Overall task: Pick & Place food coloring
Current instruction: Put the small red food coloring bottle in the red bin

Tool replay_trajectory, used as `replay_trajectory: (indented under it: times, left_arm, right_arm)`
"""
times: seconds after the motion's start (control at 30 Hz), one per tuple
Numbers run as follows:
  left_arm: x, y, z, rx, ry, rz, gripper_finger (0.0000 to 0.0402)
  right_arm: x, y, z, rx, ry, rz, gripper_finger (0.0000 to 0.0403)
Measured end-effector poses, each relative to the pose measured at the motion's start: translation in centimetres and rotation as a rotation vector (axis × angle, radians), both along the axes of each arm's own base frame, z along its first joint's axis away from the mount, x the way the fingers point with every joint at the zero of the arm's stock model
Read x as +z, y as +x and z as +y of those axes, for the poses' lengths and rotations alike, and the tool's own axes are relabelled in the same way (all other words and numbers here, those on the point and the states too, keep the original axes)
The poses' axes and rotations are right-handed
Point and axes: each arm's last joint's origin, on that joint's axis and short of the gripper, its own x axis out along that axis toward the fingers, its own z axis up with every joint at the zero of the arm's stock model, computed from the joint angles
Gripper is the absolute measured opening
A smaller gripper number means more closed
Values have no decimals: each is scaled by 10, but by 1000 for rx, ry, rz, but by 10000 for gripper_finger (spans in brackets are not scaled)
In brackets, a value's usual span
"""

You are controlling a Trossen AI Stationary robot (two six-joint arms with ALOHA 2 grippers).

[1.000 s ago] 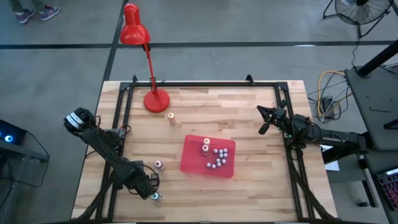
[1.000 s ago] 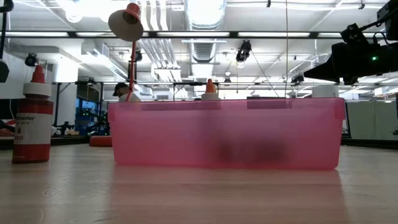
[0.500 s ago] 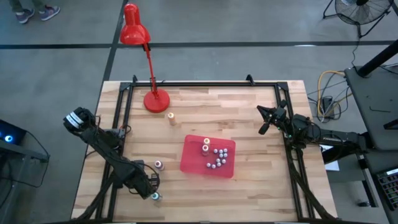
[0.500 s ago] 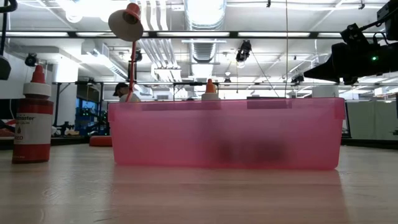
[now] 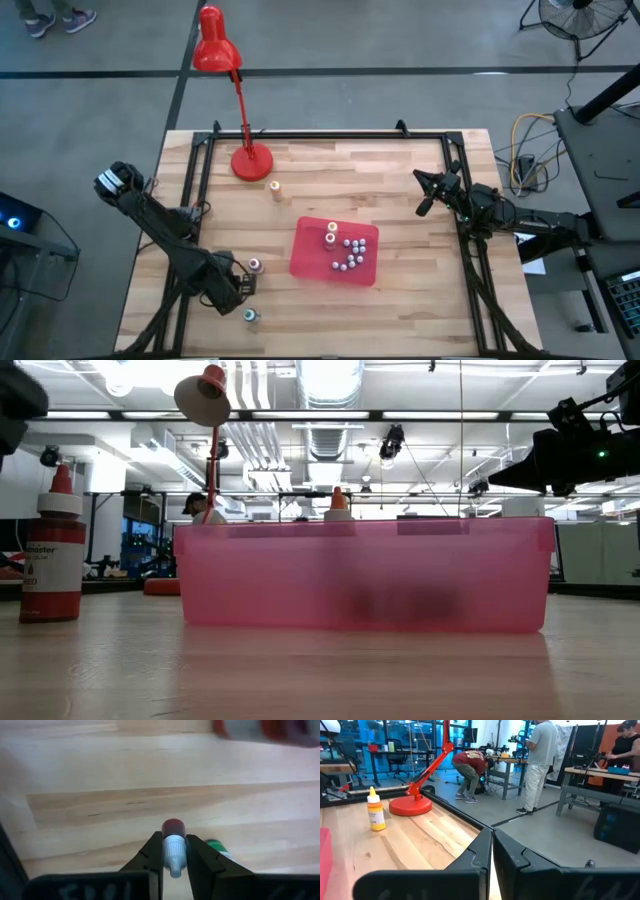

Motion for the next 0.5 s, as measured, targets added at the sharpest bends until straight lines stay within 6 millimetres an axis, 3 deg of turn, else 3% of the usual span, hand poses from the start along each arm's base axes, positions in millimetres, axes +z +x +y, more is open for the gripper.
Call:
replay_trajectory:
  times: [0.5]
  left_arm:
    - [19, -2, 9, -251, 73, -202, 32]
  right_arm:
    - [0, 0, 0, 0, 0, 0, 9]
